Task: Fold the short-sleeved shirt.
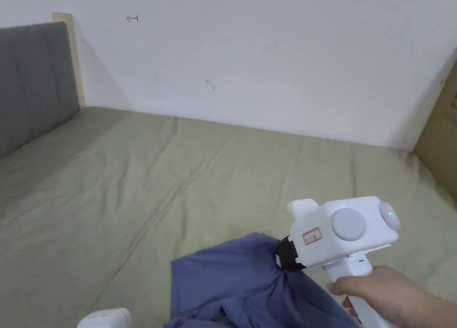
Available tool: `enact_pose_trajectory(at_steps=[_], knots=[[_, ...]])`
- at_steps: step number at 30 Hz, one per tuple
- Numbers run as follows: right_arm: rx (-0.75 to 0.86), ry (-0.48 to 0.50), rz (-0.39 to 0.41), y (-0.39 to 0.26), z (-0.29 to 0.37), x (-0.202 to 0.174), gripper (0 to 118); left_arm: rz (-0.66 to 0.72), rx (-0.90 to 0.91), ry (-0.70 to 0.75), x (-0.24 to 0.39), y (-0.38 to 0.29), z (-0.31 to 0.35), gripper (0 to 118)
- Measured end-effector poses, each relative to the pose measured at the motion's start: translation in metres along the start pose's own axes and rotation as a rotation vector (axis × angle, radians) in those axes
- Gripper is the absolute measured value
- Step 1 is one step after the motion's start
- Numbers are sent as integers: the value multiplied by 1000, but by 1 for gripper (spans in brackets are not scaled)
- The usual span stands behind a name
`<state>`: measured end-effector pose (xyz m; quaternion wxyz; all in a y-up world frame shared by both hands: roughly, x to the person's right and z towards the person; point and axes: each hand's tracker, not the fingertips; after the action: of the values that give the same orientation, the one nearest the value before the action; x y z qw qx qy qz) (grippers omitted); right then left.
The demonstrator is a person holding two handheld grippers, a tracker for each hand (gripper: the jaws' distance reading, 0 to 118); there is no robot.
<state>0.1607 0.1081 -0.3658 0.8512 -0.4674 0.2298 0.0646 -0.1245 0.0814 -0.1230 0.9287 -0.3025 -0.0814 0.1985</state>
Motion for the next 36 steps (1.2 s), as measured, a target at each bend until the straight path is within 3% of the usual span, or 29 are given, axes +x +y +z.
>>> enact_pose_trajectory(at_steps=[3,8,12,17,20,24,29,36], knots=[[95,-34,-27,-4,76,15,3,-34,90,28,-2,27,33,4],[245,-71,-169,-10,198,50,3,-75,175,40,-1,86,75,4],[369,-121,-205,-16,290,65,3,-200,203,48,14,138,96,4],[481,-155,-267,-16,374,73,3,-244,251,25,44,196,118,4],[542,-223,-244,-8,410,73,3,-259,285,1,62,226,126,4],[618,-279,-274,12,444,75,3,-356,340,36,86,258,123,4],[694,-352,-285,47,468,86,3,-322,340,45,105,296,98,4],[715,-474,-287,106,453,127,3,-256,336,-3,121,336,33,4]])
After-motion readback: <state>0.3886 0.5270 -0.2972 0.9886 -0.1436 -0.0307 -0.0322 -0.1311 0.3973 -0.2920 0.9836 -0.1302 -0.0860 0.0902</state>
